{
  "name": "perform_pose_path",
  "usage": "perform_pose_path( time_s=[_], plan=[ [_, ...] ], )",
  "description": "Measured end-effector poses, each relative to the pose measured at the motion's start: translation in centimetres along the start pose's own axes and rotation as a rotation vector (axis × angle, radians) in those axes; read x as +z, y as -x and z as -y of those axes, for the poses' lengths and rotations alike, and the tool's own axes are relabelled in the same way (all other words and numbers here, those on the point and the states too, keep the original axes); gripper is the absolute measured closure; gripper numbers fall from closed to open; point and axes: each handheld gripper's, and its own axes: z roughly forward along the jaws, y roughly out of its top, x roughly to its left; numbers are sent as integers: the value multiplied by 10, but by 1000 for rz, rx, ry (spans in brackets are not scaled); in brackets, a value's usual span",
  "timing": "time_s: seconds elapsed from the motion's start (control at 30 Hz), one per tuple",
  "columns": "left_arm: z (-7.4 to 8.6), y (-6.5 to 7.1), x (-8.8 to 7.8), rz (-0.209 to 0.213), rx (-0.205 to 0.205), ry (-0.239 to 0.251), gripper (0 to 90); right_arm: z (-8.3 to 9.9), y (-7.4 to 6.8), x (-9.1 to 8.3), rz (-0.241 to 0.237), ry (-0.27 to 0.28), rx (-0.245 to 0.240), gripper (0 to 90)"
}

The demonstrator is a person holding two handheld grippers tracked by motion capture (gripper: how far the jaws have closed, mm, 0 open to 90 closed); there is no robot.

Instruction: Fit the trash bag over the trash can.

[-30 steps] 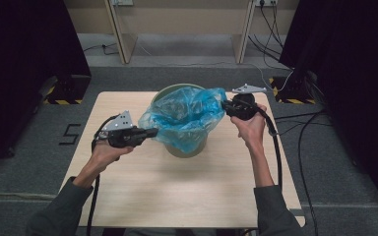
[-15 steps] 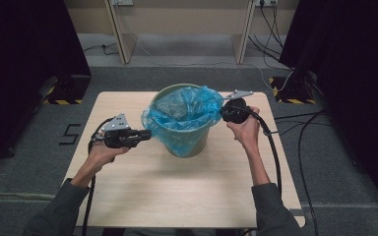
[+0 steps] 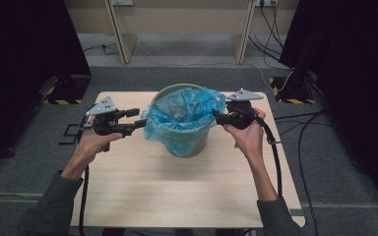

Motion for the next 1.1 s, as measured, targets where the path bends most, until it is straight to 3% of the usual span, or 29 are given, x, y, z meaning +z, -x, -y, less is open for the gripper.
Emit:
perform_pose_path(
  time_s=[0.13, 0.33, 0.5, 0.57, 0.63, 0.77, 0.97, 1.1],
  plan=[
    [-5, -7, 6, -21, -37, 9, 419, 1, 8, 15, -21, -15, 30, 568],
    [-6, -14, 16, -27, -86, 3, 400, 0, 35, 41, -117, 21, 115, 675],
    [-6, -13, 24, -8, -117, 15, 398, -14, 44, 65, -126, 3, 65, 675],
    [-10, -12, 25, 2, -120, 25, 395, -23, 42, 69, -102, -18, 16, 620],
    [-13, -11, 25, 7, -122, 34, 391, -31, 37, 63, -44, -12, -7, 546],
    [-20, -12, 28, 5, -125, 32, 382, -42, 18, 35, 24, 11, -3, 437],
    [-25, -19, 50, 27, -169, -17, 375, -28, -13, 12, 4, -9, -21, 379],
    [-28, -19, 65, 62, -182, -55, 407, -15, -16, 16, -5, -42, -14, 374]
  ],
)
